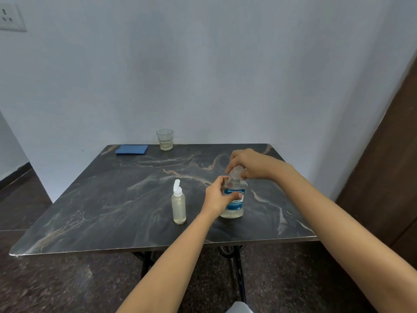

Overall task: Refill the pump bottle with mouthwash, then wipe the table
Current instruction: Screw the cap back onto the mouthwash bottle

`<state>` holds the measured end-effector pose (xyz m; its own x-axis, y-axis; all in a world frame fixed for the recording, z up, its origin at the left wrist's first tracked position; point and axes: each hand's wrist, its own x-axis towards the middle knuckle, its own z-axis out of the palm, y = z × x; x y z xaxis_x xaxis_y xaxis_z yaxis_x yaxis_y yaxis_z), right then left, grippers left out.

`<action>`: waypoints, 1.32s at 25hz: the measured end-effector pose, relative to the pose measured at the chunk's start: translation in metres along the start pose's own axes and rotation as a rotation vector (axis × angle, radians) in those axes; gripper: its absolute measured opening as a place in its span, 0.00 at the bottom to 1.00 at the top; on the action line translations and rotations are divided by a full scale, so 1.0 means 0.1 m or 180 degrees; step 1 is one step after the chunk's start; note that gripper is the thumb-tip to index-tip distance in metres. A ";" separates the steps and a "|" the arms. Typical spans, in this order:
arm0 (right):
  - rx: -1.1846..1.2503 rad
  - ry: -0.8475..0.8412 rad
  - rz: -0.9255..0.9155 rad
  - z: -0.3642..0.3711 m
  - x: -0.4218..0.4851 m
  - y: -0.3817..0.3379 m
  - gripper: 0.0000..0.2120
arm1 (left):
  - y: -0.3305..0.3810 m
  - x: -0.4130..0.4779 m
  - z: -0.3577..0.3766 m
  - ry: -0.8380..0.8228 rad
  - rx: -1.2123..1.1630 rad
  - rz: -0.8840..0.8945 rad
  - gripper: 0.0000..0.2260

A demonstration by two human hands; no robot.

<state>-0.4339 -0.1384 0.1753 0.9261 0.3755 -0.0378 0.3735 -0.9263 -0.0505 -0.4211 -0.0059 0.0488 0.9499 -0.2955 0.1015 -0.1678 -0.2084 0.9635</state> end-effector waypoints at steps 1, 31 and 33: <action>-0.0049 -0.0008 -0.0066 0.01 0.02 -0.02 0.19 | 0.01 0.00 0.00 -0.0002 -0.0021 -0.0012 0.24; -0.1192 0.0685 0.0781 0.38 0.21 -0.03 0.26 | 0.06 -0.08 0.09 0.0296 0.0117 -0.0020 0.20; -0.1096 0.0743 0.1041 0.43 0.21 -0.07 0.25 | 0.05 -0.09 0.10 0.0318 0.0132 -0.0038 0.20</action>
<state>-0.4189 -0.1225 0.1322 0.9699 0.0841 0.2286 0.0228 -0.9657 0.2588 -0.4328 -0.0140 0.0504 0.9731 -0.1989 0.1161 -0.1649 -0.2503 0.9540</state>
